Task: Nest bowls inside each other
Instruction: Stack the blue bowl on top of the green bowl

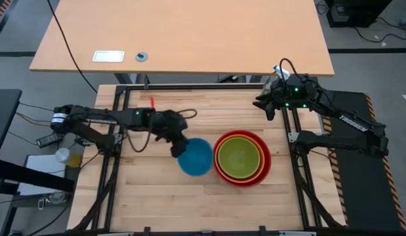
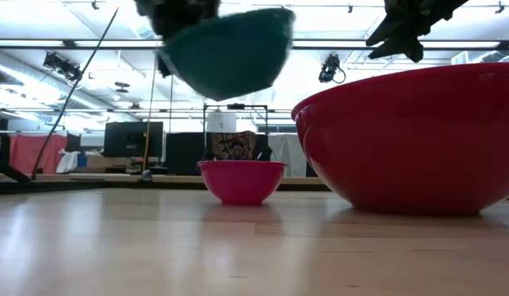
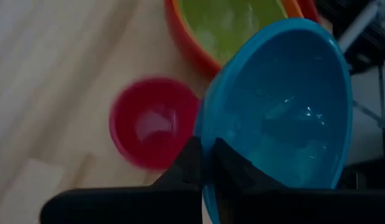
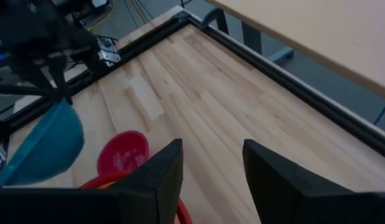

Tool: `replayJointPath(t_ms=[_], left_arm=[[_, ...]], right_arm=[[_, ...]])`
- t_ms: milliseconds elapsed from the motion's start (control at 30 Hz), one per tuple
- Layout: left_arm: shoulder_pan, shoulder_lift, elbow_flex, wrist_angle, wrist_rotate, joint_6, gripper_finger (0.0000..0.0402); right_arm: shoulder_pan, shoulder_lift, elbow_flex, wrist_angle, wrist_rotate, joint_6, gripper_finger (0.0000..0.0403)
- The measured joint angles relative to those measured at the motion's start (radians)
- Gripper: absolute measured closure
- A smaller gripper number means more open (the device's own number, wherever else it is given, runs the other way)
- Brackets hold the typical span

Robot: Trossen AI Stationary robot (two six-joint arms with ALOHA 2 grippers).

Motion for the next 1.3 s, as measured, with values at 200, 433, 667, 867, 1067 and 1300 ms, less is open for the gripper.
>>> replayJointPath(t_ms=[200,433,667,867,1067,1300], left_arm=[[0.037,0.178,0.223,-0.007,-0.062,0.061,0.0388],[0.045,0.496,0.574,-0.026,-0.069,0.087,0.0388],[0.041,0.782,0.884,-0.115,-0.071,0.187,0.0387],[-0.002,0.902,0.987,-0.107,-0.075,0.305,0.0363],[-0.035,0.916,0.981,-0.13,-0.085,0.379,0.0319],[-0.031,0.884,1.004,-0.242,-0.096,0.378,0.0215]], right_arm=[[-0.002,0.061,0.0,0.009,0.008,0.061,0.0228],[-0.019,0.061,0.0,0.046,0.08,0.15,0.0228],[-0.019,0.005,0.0,0.065,0.106,0.157,0.0228],[-0.018,-0.022,0.0,0.065,0.106,0.172,0.0228],[-0.018,-0.026,0.0,0.054,0.106,0.172,0.0228],[-0.018,-0.025,0.0,0.045,0.106,0.167,0.0228]])
